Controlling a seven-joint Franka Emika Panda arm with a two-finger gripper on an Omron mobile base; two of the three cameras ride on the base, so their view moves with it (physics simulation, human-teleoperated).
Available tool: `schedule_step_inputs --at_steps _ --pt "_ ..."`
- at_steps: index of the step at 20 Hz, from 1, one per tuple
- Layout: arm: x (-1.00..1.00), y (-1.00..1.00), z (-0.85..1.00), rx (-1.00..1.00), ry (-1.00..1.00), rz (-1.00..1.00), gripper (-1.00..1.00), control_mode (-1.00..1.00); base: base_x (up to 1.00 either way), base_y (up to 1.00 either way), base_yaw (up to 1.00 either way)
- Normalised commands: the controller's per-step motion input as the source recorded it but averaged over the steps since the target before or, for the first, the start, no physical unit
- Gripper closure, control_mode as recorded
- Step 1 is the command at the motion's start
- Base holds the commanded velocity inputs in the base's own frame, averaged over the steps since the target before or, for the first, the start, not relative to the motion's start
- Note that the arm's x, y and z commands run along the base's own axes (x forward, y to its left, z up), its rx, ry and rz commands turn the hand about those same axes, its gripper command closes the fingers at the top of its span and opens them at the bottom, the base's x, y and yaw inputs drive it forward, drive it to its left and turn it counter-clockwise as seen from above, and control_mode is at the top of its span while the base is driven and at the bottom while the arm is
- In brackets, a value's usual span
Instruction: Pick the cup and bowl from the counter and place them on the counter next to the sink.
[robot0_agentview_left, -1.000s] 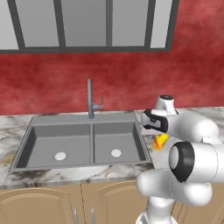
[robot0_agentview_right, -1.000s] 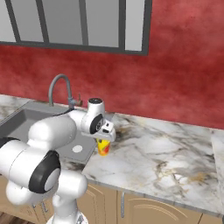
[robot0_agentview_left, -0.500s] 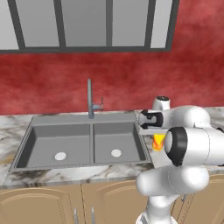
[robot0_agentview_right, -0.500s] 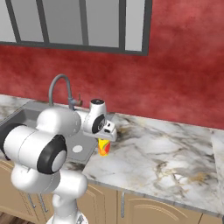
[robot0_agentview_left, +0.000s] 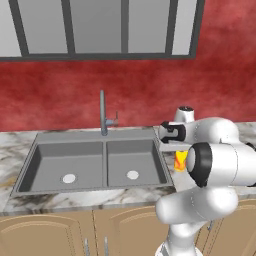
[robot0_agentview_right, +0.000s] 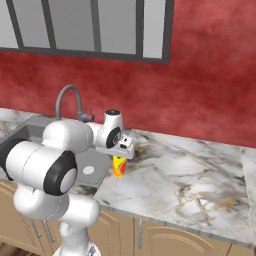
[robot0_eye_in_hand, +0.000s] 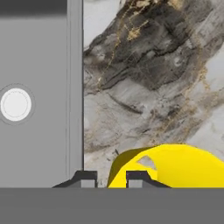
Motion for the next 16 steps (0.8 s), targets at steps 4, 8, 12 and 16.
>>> schedule_step_inputs --at_steps 4,8,12,16 --pt "0.00 0.00 0.00 0.00 0.00 0.00 -1.00 -1.00 0.00 0.00 0.00" --pt "-0.11 0.04 0.10 0.00 -0.01 0.00 -1.00 -1.00 0.00 0.00 0.00" --pt "-0.16 0.12 0.36 0.00 0.00 0.00 -1.00 -1.00 0.00 0.00 0.00" --pt "-0.22 0.12 0.42 0.00 0.00 0.00 -1.00 -1.00 0.00 0.00 0.00"
